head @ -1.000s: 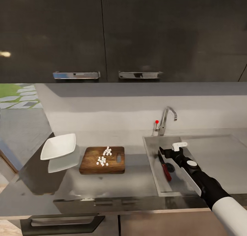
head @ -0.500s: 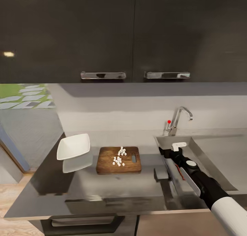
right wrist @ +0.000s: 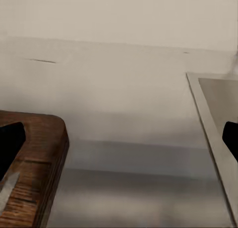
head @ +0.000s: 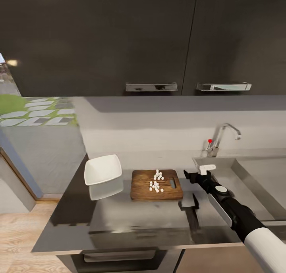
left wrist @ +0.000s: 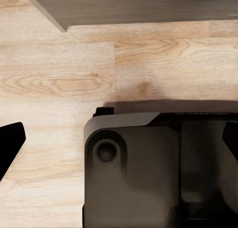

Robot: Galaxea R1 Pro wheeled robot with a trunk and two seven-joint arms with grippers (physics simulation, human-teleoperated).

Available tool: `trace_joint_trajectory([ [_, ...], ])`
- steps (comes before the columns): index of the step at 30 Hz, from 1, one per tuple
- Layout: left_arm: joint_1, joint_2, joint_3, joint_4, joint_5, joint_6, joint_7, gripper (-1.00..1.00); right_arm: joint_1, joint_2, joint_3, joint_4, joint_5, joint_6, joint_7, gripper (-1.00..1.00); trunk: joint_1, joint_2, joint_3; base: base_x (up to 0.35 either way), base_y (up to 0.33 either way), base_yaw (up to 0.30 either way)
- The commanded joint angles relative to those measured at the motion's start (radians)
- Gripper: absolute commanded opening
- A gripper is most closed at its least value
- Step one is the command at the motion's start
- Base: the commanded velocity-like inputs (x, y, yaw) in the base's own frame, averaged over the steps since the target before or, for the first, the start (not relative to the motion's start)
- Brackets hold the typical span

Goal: In the kitchen, take the Vidalia onion out of the sink, dice it on the chopping board with the paring knife, put the diced onion into the bowl on the countertop, then place both the paring knife and the chopping board into the sink.

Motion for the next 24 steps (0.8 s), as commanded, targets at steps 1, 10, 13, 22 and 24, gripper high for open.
trace_joint_trajectory([
  [1, -0.001, 0.001, -0.009, 0.000, 0.010, -0.003, 0.008, 1.00, -0.001, -0.001, 0.003, -0.002, -0.008, 0.004, -0.004, 1.00, 0.001, -0.002, -0.002, 0.000, 0.301, 0.000],
  [10, -0.001, 0.001, -0.009, 0.001, 0.010, -0.003, 0.007, 1.00, -0.001, 0.000, 0.003, -0.002, -0.009, 0.004, -0.004, 1.00, 0.001, -0.002, -0.002, 0.000, 0.123, 0.000],
  [13, -0.001, 0.001, -0.009, 0.002, 0.010, -0.003, 0.007, 1.00, -0.001, 0.005, 0.003, -0.002, -0.012, 0.004, -0.004, 1.00, 0.001, -0.002, -0.002, 0.000, 0.009, 0.000],
  [22, -0.001, 0.001, -0.009, 0.002, 0.010, -0.003, 0.007, 1.00, -0.001, 0.008, 0.003, 0.000, -0.081, 0.019, -0.004, 1.00, 0.001, -0.002, -0.007, 0.000, 0.006, 0.000],
  [24, -0.002, 0.000, -0.009, 0.003, 0.010, -0.003, 0.008, 1.00, -0.001, 0.008, 0.002, 0.000, -0.083, 0.022, -0.004, 1.00, 0.001, -0.002, -0.009, 0.000, 0.000, -0.002],
])
